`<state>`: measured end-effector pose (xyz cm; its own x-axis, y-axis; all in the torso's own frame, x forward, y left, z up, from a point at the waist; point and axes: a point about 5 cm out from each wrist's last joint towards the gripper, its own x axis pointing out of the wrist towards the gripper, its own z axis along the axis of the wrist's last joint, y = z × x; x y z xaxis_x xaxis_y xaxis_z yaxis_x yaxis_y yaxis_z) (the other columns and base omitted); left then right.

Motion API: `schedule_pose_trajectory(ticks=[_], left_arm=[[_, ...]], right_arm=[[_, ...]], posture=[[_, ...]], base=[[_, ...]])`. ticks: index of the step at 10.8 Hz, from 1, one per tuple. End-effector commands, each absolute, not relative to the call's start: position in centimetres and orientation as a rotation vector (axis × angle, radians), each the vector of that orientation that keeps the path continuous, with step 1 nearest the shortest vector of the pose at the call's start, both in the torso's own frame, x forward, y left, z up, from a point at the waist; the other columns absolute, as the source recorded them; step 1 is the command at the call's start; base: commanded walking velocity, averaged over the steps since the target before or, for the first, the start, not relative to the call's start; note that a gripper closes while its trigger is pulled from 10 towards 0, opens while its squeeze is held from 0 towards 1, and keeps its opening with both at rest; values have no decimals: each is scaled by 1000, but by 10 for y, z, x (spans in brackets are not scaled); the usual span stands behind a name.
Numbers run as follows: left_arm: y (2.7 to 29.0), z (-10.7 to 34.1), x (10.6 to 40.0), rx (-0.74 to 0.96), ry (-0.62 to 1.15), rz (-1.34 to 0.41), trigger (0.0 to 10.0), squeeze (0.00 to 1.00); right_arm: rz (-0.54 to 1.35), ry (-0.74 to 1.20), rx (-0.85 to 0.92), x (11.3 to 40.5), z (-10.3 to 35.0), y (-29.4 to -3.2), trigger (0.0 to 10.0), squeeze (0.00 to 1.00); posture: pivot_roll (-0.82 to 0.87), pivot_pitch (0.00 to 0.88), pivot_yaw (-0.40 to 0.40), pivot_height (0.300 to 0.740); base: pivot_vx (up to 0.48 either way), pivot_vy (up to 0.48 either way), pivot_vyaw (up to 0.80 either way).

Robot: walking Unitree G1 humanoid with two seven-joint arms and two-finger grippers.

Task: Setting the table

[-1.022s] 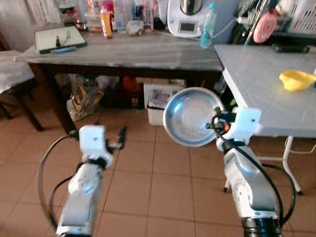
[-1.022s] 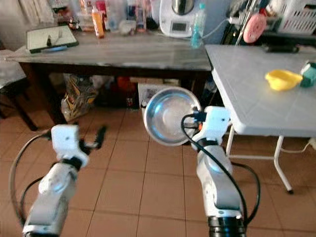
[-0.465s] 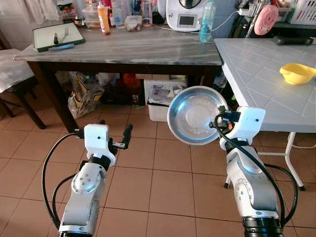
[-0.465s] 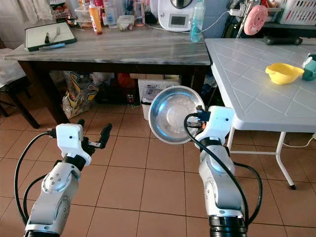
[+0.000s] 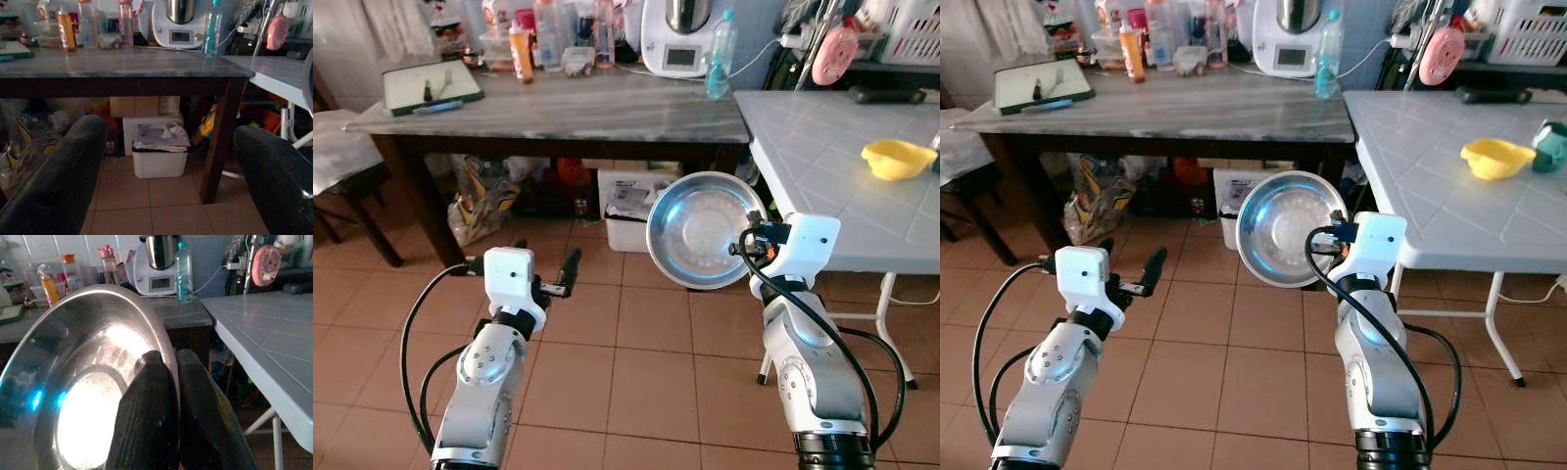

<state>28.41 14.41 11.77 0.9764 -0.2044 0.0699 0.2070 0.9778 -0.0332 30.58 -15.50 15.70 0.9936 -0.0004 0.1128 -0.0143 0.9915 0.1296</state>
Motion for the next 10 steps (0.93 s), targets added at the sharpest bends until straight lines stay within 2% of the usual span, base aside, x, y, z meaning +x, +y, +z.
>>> schedule_pose_trajectory(ticks=[1,6,10], left_arm=[[143,119,286,-39,-66,-220,10000,0],[138,116,285,-33,-57,-251,10000,0],[138,116,286,-26,-57,-260,10000,0]], right_arm=[[8,-116,127,306,157,-156,10000,0],[13,-116,118,307,156,-155,10000,0],[17,-115,116,307,155,-153,10000,0]], posture=[[91,0,24,740],[87,0,28,740],[92,0,27,740]], base=[[322,0,0],[351,0,0],[480,0,0]])
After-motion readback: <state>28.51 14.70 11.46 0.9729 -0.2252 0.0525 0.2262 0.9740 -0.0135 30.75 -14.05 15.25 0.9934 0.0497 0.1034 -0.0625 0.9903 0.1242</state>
